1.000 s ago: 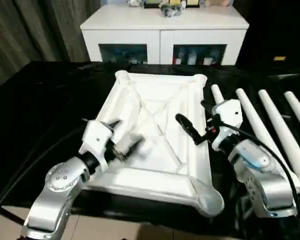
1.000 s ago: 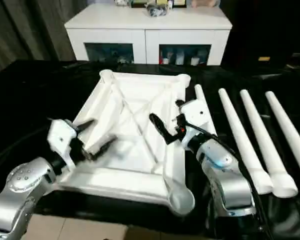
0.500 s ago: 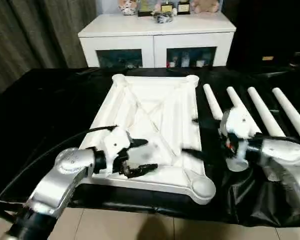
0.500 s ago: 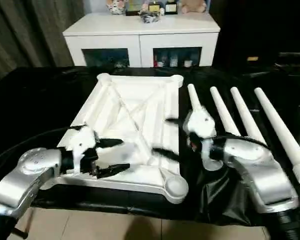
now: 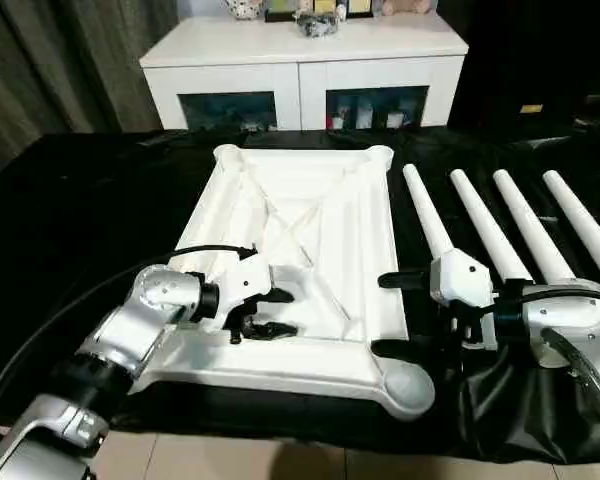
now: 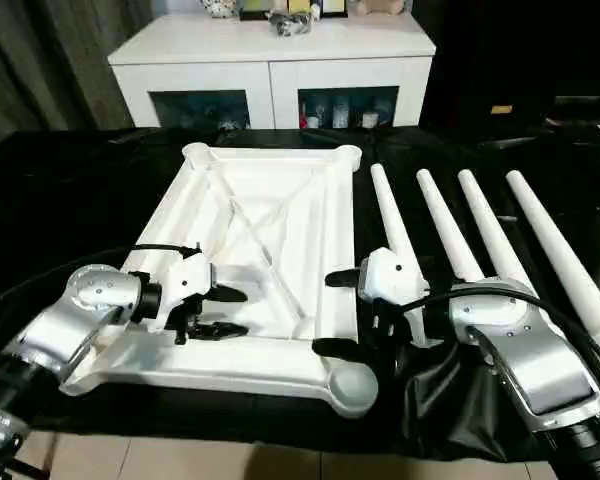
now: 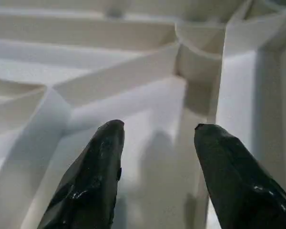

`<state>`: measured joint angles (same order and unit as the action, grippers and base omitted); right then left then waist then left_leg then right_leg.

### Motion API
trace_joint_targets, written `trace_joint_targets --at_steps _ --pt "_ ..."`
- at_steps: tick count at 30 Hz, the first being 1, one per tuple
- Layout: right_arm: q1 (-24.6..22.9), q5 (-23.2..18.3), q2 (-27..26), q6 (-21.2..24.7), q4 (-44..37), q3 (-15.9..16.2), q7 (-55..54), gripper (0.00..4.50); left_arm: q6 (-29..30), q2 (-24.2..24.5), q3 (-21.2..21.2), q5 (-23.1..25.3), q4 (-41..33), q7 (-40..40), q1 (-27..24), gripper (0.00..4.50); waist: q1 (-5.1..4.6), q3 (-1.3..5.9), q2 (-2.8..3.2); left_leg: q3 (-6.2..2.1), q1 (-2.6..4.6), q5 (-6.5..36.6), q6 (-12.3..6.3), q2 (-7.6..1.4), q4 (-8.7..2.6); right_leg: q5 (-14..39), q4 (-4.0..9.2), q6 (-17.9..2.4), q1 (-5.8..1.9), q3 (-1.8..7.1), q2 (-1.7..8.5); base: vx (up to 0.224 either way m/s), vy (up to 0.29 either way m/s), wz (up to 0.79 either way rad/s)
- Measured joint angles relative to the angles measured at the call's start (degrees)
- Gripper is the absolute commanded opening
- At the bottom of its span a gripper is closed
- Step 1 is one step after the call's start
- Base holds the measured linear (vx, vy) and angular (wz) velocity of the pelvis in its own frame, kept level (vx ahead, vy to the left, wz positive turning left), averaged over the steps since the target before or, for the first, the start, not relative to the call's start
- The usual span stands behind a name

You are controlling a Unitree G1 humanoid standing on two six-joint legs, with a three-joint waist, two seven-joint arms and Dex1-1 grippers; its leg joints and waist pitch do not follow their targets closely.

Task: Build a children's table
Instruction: Move to table

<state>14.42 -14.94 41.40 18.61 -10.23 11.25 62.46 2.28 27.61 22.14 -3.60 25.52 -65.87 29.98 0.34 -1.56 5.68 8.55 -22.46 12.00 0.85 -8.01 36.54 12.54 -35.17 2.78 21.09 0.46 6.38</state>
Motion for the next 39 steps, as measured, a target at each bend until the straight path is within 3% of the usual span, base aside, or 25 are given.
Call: trace_joint_targets --at_steps 19,27,36,39 --pt "-0.77 0.97 1.55 1.02 -1.08 0.49 0.86 4.5 0.09 -1.21 0.9 -1.25 3.52 -8.98 2.41 1.09 0.02 -0.11 0.42 1.09 0.3 0.26 0.04 -0.41 -0.28 0.03 0.19 -0.17 -0.09 0.08 0.17 0.0 0.0 0.0" --pt "-0.8 1.14 1.55 1.07 -2.06 0.96 0.61 4.5 -4.83 -1.23 3.32 2.84 5.75 -7.36 1.72 0.27 0.01 -0.21 0.6 1.16 0.29 0.26 0.04 -0.43 -0.32 0.03 0.25 -0.17 -0.07 0.1 0.17 0.0 0.0 0.0" --pt "-0.79 1.63 0.86 1.09 -2.28 1.74 0.32 4.5 -6.53 -1.13 3.73 4.95 6.67 -5.67 1.67 0.07 -0.16 -0.32 0.64 1.21 0.32 0.26 0.05 -0.43 -0.46 0.03 0.26 -0.17 -0.02 0.15 0.17 0.0 0.0 0.0" --pt "-0.8 1.64 -0.71 1.15 -2.7 1.75 -1.1 4.5 -4.15 -1.17 1.23 3.91 4.14 -2.92 -0.96 0.07 -0.57 -0.43 0.69 1.3 0.33 0.22 0.12 -0.43 -0.66 0.01 0.24 -0.21 0.21 0.17 0.19 0.0 0.0 0.0"
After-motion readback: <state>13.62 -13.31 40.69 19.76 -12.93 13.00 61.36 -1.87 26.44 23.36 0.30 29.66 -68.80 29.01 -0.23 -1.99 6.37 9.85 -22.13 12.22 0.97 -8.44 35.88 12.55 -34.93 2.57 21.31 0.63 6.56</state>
